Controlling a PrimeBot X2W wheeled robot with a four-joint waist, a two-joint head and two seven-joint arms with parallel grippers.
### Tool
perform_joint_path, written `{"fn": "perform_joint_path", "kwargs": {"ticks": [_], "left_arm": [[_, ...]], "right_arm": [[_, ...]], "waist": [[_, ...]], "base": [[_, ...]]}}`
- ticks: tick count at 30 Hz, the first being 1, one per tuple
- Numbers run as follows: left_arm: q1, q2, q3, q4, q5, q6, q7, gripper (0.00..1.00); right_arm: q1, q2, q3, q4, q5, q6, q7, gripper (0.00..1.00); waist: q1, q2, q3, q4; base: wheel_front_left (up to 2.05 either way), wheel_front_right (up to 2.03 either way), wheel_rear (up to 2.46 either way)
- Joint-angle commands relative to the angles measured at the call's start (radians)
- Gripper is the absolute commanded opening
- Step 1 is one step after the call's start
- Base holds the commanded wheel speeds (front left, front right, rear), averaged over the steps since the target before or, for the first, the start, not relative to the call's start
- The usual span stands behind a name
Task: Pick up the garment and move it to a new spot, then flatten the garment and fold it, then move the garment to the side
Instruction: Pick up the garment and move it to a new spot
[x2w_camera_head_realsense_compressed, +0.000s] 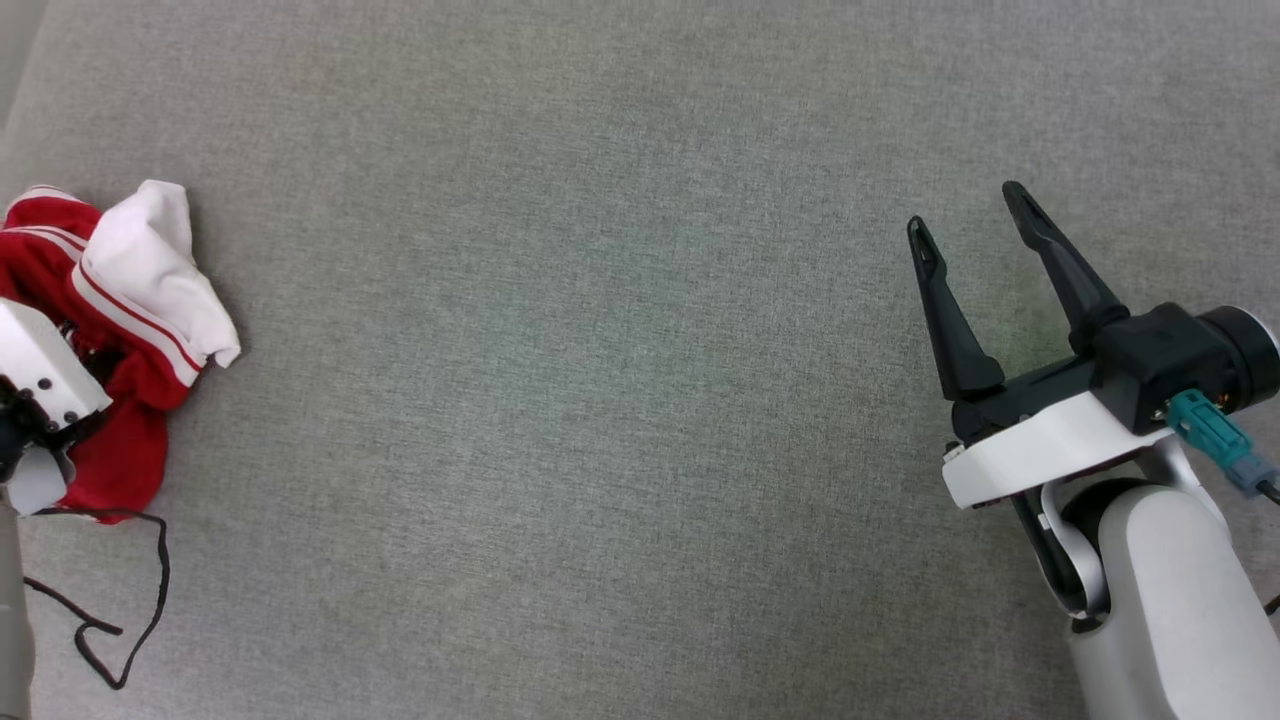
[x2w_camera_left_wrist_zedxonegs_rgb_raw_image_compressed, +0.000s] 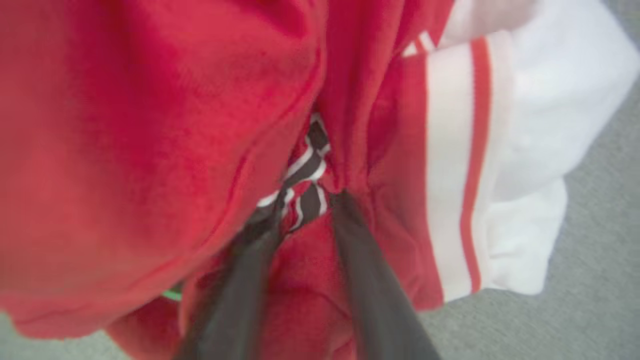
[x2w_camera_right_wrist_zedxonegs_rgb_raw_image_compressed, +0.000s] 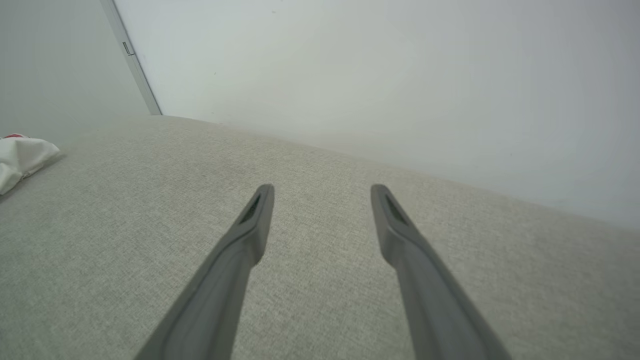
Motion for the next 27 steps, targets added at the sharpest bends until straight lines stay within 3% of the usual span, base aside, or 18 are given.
{"fn": "perform_joint_path", "kwargs": {"ticks": [1,5,16,27], "left_arm": [[0.008,-0.008,-0.007,0.007,0.014,0.008,-0.024,0.00],[-0.016,0.017,-0.018,-0.016,0.042,0.015,-0.083,0.00],[-0.095,0.036,-0.064,-0.111,0.142,0.014,-0.395,0.00],[-0.123,-0.062,-0.154,-0.222,0.220,0.020,-0.663,0.00]], "right_arm": [[-0.001,0.002,-0.003,0.004,0.005,0.000,-0.006,1.00],[0.014,0.007,-0.008,0.011,-0.001,0.000,-0.006,1.00],[0.081,0.039,-0.037,0.050,0.008,0.000,-0.029,1.00],[0.167,0.060,-0.071,0.044,0.010,0.000,-0.020,1.00]], "waist": [[-0.0001,0.0000,-0.015,0.006],[-0.0001,0.0000,-0.045,0.015],[-0.0001,0.0000,-0.206,0.031],[-0.0001,0.0000,-0.332,-0.047]], "base": [[0.00,0.00,0.00],[0.00,0.00,0.00],[0.00,0.00,0.00],[0.00,0.00,0.00]]}}
